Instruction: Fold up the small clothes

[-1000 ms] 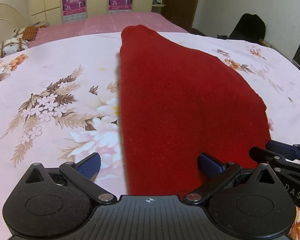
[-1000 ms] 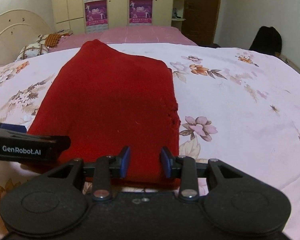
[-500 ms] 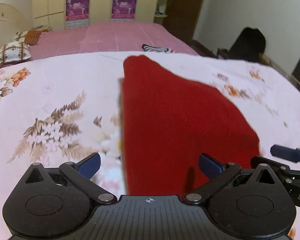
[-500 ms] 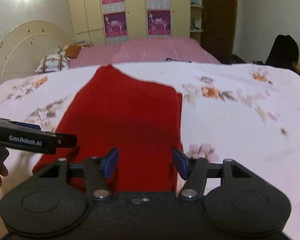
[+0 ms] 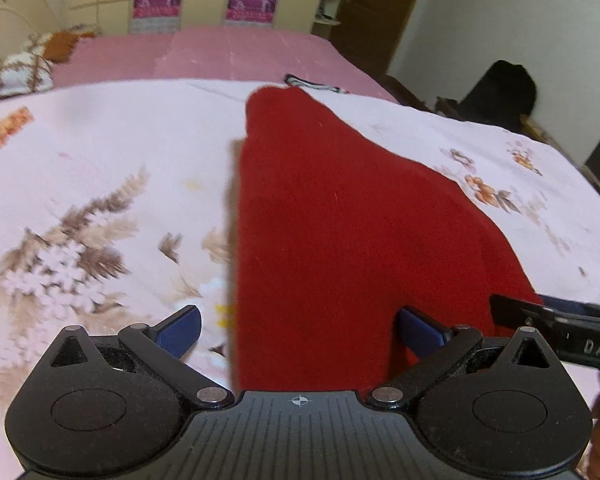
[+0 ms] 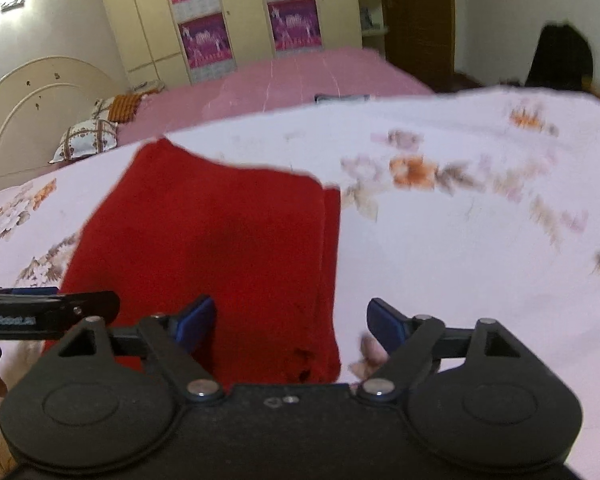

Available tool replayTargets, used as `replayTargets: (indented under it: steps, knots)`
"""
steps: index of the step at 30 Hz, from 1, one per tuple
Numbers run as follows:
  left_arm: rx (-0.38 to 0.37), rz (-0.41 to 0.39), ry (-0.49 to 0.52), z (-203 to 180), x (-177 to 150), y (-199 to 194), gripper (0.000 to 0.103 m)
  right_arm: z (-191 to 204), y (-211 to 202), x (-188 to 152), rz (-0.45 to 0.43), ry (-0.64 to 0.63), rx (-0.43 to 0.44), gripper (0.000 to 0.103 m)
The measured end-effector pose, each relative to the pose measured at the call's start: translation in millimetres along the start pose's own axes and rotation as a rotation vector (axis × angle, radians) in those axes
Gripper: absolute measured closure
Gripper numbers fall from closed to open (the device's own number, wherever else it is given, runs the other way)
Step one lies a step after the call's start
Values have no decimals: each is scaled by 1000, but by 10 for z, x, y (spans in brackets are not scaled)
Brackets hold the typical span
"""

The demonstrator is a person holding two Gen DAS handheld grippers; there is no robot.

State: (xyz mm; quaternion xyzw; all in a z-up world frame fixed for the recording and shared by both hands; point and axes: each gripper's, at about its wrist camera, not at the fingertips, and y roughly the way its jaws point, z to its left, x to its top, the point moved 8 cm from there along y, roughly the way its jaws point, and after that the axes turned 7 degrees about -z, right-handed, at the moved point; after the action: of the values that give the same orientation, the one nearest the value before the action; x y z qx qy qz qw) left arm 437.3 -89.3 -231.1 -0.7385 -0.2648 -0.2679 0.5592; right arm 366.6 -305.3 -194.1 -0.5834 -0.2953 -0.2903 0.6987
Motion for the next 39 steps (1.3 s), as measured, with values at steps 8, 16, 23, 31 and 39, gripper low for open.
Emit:
replayTargets:
  steps: [8,16,23,31,39]
  knots:
    - [-96,29,-77,5,-8,109,0,-201,65,-94,38,164,102,14]
    - [-159,23,-93,-160,21,166,8,-118,93,-74,58,245,213,50]
    - [-171,21,-107,-168,38,185,23,-118,128,-81,73,306,246,60]
    - [-171,1,-81,-190,143,-48,48,46,-50,52,15,311,248,71]
    - [-128,-63,-63,308,309,-663,49,670,-272,256,-25,293,358,72]
